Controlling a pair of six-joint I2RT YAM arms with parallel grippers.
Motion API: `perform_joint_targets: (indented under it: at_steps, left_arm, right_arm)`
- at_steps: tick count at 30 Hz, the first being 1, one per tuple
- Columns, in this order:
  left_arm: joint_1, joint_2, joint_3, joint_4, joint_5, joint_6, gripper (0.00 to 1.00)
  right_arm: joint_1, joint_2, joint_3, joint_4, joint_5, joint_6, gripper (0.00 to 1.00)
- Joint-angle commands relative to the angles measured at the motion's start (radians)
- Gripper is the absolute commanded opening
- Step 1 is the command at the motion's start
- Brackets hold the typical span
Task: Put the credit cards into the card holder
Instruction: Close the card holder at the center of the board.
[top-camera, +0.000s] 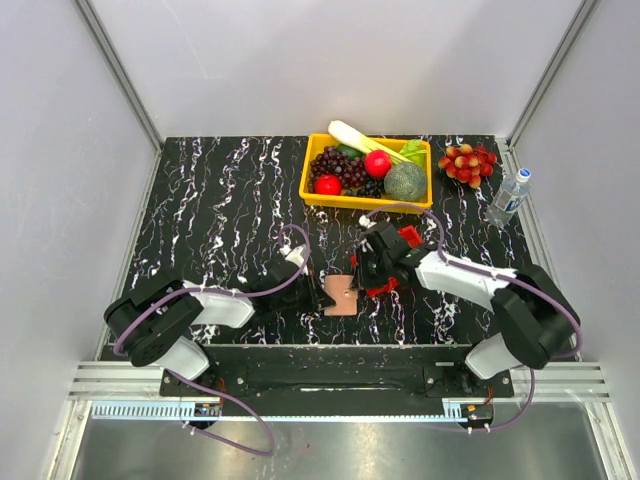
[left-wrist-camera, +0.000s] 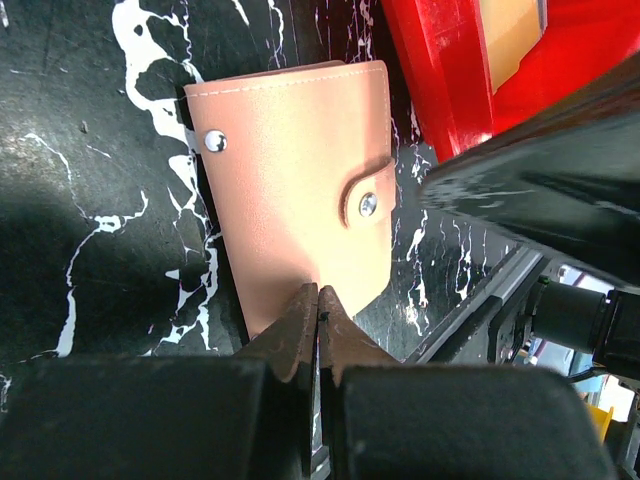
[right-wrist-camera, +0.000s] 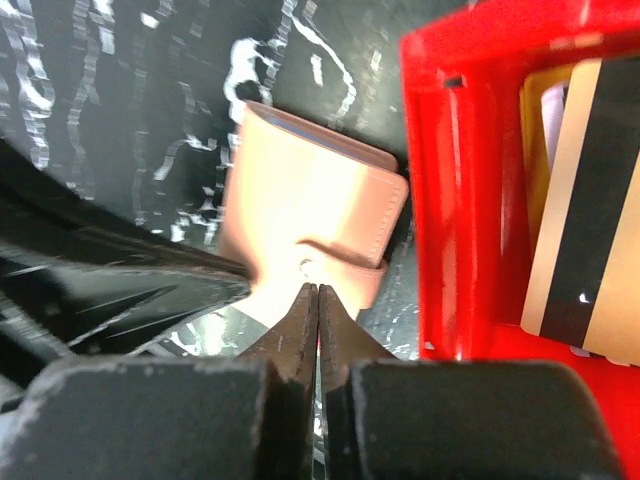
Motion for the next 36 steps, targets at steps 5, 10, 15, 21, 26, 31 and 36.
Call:
perform_joint_targets:
  at_steps: [5, 10, 15, 21, 26, 31, 36]
  left_arm:
    - [-0.001, -0.002, 0.043, -0.050, -0.027, 0.034, 0.00]
    - [-0.001, -0.024, 0.052, -0.086, -0.048, 0.040, 0.00]
    - [0.000, -0.083, 0.086, -0.173, -0.094, 0.074, 0.07]
    - [0.000, -0.204, 0.107, -0.282, -0.189, 0.106, 0.48]
    - [0.000, -0.281, 0.101, -0.371, -0.261, 0.123, 0.63]
    - [0.000, -0.347, 0.055, -0.426, -0.315, 0.114, 0.80]
    - [0.019, -0.398, 0.006, -0.460, -0.346, 0.101, 0.92]
  right_arm:
    - [-0.003, 0.120, -0.037, 0.093, 0.004, 0.041, 0.01]
    - [-0.003, 0.004, -0.041, 0.069, 0.073, 0.029, 0.10]
    - [-0.003, -0.103, -0.059, 0.010, 0.180, 0.030, 0.31]
    - [-0.003, -0.071, -0.115, 0.010, 0.136, 0.061, 0.37]
    - [-0.003, -0.041, -0.158, 0.075, 0.078, 0.087, 0.40]
    - [-0.005, 0.004, -0.136, 0.115, 0.046, 0.095, 0.41]
    - [-0.002, 0.093, -0.090, 0.154, 0.004, 0.092, 0.41]
